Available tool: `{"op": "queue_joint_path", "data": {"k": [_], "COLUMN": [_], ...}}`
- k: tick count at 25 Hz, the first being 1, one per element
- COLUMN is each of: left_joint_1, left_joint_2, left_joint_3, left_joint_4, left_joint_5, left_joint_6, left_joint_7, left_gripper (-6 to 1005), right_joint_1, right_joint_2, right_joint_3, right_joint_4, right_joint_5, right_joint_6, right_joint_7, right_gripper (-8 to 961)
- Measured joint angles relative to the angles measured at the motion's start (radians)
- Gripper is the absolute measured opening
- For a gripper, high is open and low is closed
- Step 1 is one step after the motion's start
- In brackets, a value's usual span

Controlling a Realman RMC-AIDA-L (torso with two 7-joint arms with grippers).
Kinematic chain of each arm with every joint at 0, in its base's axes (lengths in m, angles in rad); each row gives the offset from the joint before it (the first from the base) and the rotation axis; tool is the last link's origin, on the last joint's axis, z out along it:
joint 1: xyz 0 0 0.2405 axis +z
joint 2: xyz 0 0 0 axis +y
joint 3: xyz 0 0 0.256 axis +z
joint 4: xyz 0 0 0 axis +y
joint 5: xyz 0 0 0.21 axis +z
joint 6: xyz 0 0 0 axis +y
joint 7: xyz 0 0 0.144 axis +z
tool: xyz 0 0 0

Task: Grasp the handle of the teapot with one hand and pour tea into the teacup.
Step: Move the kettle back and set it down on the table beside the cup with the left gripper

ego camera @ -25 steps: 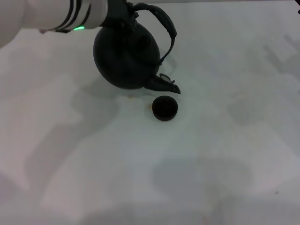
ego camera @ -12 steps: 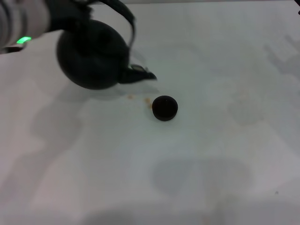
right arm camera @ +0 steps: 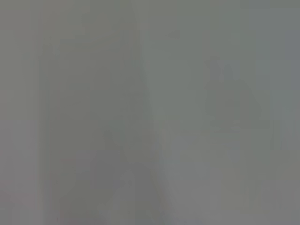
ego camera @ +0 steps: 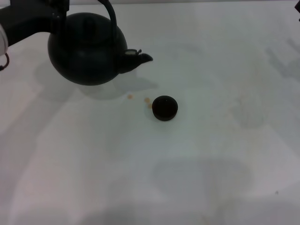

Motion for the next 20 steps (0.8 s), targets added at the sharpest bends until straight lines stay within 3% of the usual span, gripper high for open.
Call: {"op": "queue_joint_path", "data": {"k": [6,20], "left_joint_1": [0.019,0.076], "left_joint_2": [-0.001,0.002], "left_joint_3": [-0.053,-0.081], "left_joint_4": [-0.119,-0.264], "left_joint_5": [-0.195,-0.322], "left_joint_6": [-0.014,-0.055], "left_joint_7": [0.129,0.301], "left_gripper": [117,117], "right_joint_1": [-0.012,-0.023], "right_joint_2": [0.000,0.000], "right_joint_3": [-0.003,-0.008], "right_joint_4": [0.000,0.014], "right_joint_5": [0.000,-0.003], "right_joint_6": [0.001,-0.004], "right_joint_7": [0.006,0.007], "right_gripper": [816,816]}}
